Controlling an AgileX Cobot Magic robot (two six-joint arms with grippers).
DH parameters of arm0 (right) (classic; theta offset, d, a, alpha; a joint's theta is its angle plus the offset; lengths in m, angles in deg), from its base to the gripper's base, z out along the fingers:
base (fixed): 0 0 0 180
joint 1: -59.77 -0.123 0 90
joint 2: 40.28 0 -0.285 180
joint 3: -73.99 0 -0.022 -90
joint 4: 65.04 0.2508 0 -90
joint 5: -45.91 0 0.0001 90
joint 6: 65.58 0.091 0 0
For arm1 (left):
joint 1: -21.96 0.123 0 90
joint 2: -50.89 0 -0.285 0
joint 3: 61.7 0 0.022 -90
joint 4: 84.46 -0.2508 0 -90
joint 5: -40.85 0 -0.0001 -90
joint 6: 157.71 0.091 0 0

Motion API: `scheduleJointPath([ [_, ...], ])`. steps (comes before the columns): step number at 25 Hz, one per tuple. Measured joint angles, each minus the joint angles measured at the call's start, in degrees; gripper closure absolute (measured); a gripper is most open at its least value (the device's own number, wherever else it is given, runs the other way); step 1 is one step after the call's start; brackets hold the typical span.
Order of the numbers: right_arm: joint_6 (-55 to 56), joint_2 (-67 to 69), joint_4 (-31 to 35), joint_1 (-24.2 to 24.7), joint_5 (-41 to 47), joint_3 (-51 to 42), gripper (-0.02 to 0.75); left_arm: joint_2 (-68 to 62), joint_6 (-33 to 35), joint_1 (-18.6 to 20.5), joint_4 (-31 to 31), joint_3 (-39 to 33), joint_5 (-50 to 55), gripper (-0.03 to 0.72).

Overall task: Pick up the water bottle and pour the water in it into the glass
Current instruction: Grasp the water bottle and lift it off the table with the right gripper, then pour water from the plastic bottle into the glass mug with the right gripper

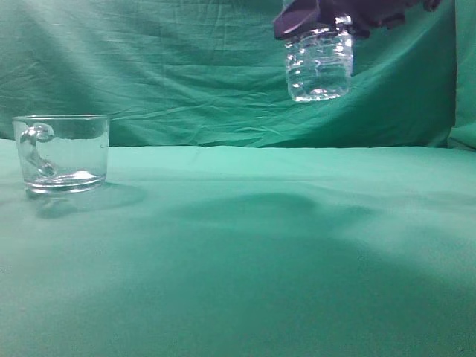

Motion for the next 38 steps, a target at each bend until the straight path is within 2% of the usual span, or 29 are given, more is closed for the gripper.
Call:
scheduleJointPath([
  [3, 4.46, -0.39, -6.27, -4.71, 9.63, 6.1, 0.422, 0.0, 0.0, 0.0, 0.0, 0.0, 0.0, 0.688],
  [7, 5.74, -0.14, -10.59, -11.94, 26.43, 14.39, 0.422, 0.0, 0.0, 0.0, 0.0, 0.0, 0.0, 0.688],
  [10, 5.77, 1.6, -14.65, -15.78, 33.31, 19.68, 0.422, 0.0, 0.0, 0.0, 0.0, 0.0, 0.0, 0.688],
  [19, 5.87, 12.38, -20.06, -21.45, 41.48, 30.42, 0.422, 0.0, 0.0, 0.0, 0.0, 0.0, 0.0, 0.688],
  [26, 5.67, 20.47, -29.42, -25.17, 47.29, 36.36, 0.422, 0.0, 0.0, 0.0, 0.0, 0.0, 0.0, 0.688],
  [34, -0.37, 25.77, -33.79, -27.13, 49.82, 39.6, 0.422, 0.0, 0.0, 0.0, 0.0, 0.0, 0.0, 0.688],
  [38, -1.2, 26.57, -39.43, -27.17, 50.08, 39.59, 0.422, 0.0, 0.0, 0.0, 0.0, 0.0, 0.0, 0.688],
])
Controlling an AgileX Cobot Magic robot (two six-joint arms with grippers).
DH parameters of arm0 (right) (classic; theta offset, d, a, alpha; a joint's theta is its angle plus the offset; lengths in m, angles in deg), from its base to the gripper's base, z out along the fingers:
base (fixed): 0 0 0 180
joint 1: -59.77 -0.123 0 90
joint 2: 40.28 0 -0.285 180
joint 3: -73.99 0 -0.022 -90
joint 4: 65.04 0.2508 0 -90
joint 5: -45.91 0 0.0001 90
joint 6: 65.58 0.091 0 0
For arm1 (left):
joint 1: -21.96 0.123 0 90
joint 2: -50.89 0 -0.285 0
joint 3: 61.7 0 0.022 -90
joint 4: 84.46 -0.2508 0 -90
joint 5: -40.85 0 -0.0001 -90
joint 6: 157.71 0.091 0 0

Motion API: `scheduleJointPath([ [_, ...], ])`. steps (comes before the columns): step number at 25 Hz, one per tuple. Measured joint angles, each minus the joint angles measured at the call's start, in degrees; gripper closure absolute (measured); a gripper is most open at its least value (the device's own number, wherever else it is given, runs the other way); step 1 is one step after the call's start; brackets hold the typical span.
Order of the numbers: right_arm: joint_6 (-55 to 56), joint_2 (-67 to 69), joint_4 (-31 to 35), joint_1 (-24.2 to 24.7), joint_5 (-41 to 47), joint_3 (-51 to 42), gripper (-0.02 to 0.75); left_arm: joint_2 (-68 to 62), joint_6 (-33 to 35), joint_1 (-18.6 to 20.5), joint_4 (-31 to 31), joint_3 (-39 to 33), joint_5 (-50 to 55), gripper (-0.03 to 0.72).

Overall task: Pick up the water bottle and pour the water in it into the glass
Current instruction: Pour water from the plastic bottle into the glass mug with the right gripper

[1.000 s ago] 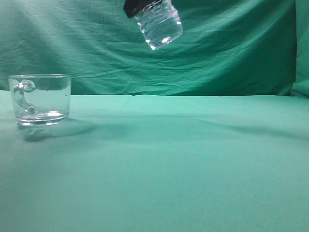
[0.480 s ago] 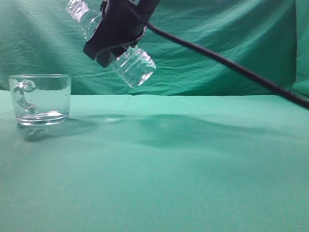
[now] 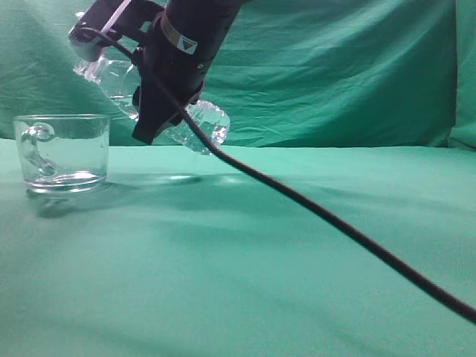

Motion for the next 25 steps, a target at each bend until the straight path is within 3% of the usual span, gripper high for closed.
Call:
scheduleJointPath([
  [8, -0.37, 0.21, -13.64, -0.1, 0.75, 0.0, 0.422, 0.0, 0.0, 0.0, 0.0, 0.0, 0.0, 0.688],
  [25, -10.6, 0.21, -14.47, -0.81, 6.57, 0.0, 0.422, 0.0, 0.0, 0.0, 0.0, 0.0, 0.0, 0.688],
])
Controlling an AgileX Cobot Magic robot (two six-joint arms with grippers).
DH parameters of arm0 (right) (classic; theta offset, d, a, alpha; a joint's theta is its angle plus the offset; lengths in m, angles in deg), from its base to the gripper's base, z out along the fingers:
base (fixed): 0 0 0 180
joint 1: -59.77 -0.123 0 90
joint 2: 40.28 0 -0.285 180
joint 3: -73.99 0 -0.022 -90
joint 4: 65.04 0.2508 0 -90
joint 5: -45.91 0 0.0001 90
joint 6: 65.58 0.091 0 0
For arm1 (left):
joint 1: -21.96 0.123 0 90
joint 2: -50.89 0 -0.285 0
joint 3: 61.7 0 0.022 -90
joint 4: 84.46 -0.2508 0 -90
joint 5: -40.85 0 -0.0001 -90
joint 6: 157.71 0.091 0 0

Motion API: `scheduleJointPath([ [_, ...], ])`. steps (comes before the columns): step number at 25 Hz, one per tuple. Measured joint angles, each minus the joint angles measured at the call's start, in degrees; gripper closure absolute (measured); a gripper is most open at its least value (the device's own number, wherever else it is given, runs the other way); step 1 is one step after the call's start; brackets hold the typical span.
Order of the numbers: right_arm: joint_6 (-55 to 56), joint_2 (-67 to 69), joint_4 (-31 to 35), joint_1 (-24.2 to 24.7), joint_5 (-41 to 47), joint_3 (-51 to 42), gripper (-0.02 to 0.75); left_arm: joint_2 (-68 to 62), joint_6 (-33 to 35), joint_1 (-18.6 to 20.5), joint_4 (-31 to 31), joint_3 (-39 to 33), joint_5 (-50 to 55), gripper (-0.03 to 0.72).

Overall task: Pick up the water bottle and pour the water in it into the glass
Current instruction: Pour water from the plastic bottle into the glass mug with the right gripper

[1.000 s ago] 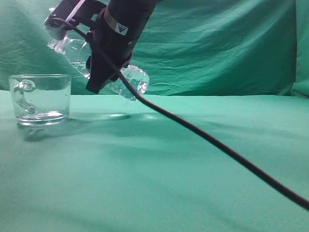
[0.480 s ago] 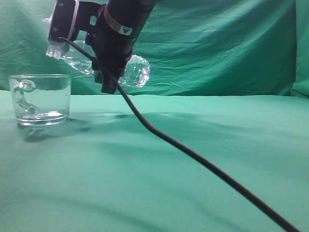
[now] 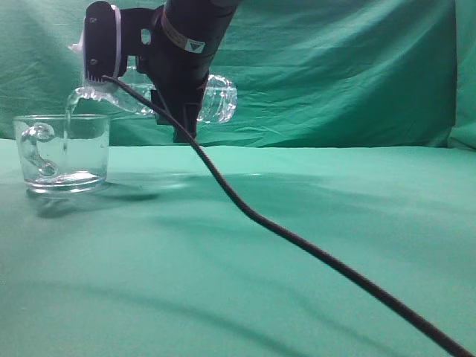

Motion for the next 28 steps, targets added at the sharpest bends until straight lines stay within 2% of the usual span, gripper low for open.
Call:
scheduleJointPath([
  [24, -2.02, 0.0, 0.0, 0.0, 1.4, 0.0, 0.422, 0.0, 0.0, 0.0, 0.0, 0.0, 0.0, 0.688],
  [25, -2.02, 0.0, 0.0, 0.0, 1.4, 0.0, 0.462, 0.0, 0.0, 0.0, 0.0, 0.0, 0.0, 0.688],
  [28, -2.02, 0.0, 0.0, 0.0, 1.4, 0.0, 0.447, 0.0, 0.0, 0.0, 0.0, 0.0, 0.0, 0.688],
])
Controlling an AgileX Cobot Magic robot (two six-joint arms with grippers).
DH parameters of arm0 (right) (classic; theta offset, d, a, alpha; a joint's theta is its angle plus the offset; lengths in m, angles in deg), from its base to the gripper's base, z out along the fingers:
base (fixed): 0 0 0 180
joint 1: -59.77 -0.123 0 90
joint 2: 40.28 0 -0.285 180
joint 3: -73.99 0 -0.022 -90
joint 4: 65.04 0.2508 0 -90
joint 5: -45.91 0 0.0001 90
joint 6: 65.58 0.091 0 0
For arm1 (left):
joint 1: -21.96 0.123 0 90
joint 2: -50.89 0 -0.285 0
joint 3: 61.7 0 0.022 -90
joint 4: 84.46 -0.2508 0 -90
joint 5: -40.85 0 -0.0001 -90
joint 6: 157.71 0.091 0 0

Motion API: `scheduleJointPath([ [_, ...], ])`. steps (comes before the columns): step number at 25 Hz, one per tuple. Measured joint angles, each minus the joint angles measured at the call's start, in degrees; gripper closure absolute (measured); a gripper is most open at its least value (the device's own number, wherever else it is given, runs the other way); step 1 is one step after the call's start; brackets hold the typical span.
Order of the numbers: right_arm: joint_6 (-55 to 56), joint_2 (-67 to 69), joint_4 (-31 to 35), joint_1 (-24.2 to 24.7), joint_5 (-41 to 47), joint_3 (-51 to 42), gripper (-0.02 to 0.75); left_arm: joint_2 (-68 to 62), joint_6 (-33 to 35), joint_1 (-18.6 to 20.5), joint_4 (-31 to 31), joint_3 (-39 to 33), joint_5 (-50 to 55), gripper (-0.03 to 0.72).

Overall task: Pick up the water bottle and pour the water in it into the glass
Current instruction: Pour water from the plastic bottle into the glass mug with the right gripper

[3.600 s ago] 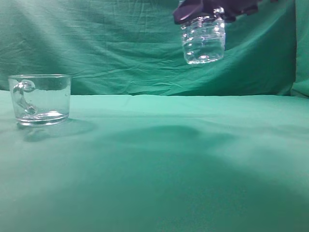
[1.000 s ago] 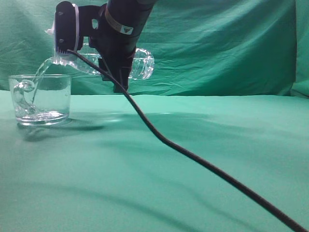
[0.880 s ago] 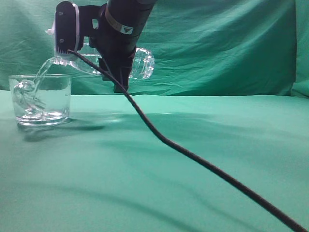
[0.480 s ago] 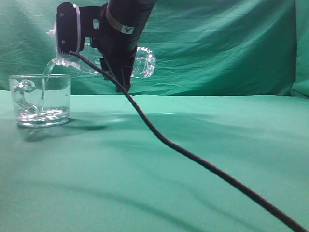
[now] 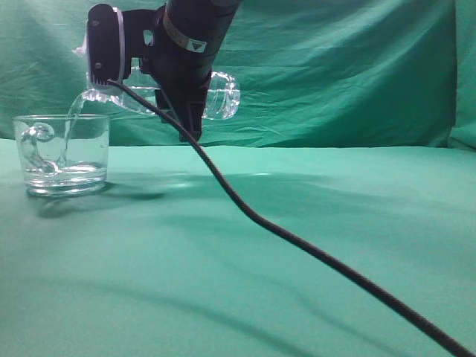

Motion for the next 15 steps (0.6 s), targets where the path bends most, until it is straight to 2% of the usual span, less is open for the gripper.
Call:
scheduleJointPath([
  [15, -0.07, 0.0, 0.0, 0.0, 0.0, 0.0, 0.447, 0.0, 0.0, 0.0, 0.0, 0.0, 0.0, 0.688],
])
